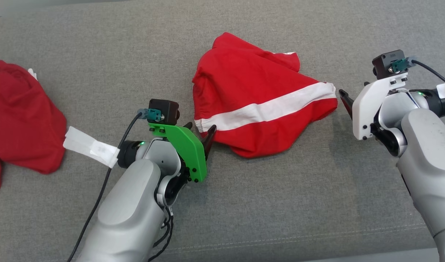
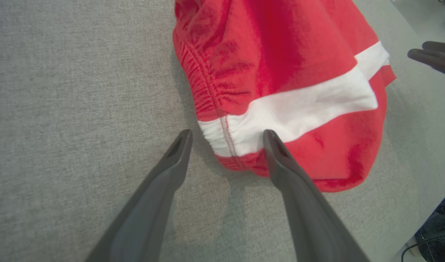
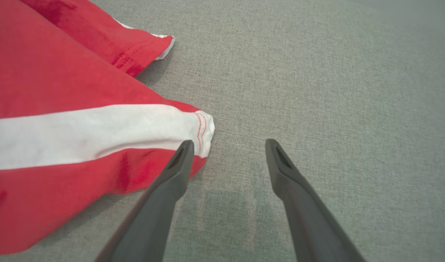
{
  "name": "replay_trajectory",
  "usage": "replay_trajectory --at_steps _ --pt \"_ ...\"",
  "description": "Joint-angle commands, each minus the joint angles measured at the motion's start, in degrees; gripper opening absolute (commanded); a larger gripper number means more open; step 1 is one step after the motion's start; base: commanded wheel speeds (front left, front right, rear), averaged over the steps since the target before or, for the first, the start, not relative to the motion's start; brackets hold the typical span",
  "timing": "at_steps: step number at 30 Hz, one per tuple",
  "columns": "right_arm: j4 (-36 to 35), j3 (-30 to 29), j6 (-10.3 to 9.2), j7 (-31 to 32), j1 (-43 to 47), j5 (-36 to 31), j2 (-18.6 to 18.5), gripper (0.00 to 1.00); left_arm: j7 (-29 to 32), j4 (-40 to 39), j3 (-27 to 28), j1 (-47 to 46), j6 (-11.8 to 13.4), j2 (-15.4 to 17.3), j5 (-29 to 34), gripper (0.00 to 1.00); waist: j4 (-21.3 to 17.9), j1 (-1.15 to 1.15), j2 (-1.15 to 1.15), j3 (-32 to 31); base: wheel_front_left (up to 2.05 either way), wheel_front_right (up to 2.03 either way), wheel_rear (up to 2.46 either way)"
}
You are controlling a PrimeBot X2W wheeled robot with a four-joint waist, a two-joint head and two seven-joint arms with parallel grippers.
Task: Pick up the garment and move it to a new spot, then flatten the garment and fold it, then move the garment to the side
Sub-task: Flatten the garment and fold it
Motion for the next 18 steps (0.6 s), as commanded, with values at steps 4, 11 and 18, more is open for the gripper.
replay_trajectory --at_steps 4,11,18 --pt "3.19 1.52 -0.06 -1.86 -2.84 0.88 0.14 1.00 -0.94 1.23 -0.59 -2.24 1.64 0.17 -1.39 1.00 -0.06 -0.01 0.00 0.59 0.00 0.00 0.00" --pt "7.52 3.02 -0.06 -1.96 -5.86 2.66 0.25 1.00 0.17 1.93 -2.17 -3.97 3.41 0.17 -2.82 0.92 0.81 -0.01 0.00 2.00 0.00 0.00 0.00" --pt "12.19 4.76 -0.06 -0.36 -7.97 6.56 1.31 1.00 0.42 2.46 -3.59 -5.19 4.39 0.17 -3.60 0.65 1.94 -0.01 0.00 3.60 0.00 0.00 0.00"
